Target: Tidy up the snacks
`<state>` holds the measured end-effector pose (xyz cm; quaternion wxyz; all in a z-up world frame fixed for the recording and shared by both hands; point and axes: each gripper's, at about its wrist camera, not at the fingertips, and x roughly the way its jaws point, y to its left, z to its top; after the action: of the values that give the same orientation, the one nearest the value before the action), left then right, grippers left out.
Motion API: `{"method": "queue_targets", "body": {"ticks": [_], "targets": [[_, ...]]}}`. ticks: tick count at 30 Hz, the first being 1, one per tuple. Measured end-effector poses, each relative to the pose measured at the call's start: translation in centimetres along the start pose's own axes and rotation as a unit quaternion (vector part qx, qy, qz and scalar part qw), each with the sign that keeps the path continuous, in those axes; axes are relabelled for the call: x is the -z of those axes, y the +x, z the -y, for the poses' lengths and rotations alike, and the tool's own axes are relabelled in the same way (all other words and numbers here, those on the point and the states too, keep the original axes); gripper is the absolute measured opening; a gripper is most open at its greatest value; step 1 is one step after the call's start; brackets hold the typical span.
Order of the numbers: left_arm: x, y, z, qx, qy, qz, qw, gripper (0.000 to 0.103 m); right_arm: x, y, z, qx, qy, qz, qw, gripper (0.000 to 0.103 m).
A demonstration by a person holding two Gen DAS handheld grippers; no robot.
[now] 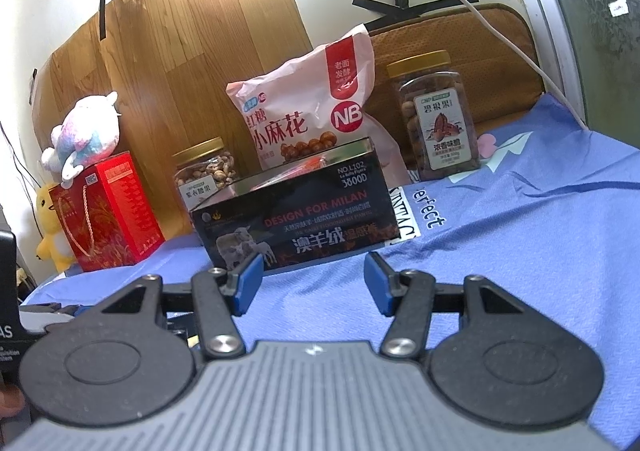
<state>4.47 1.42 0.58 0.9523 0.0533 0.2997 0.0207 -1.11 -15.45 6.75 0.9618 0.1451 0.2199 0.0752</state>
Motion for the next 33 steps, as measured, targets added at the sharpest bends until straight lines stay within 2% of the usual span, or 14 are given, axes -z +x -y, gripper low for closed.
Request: {"method": "queue_targets", "body": {"ticks": [23,33], "targets": [[0.0,-0.2,0.8,-0.041,0.027,0.009,0.9987,0.103,0.0,-0.2,0.5,-0.019,0.02,0.004,1.0,0.059],[-0.3,-1.5,0.9,-0.058,0.041,0.006,0.9974,0.103,-0.1,-0.3,1.0,-0.03,0.036,0.005,0.999,0.059]]}}
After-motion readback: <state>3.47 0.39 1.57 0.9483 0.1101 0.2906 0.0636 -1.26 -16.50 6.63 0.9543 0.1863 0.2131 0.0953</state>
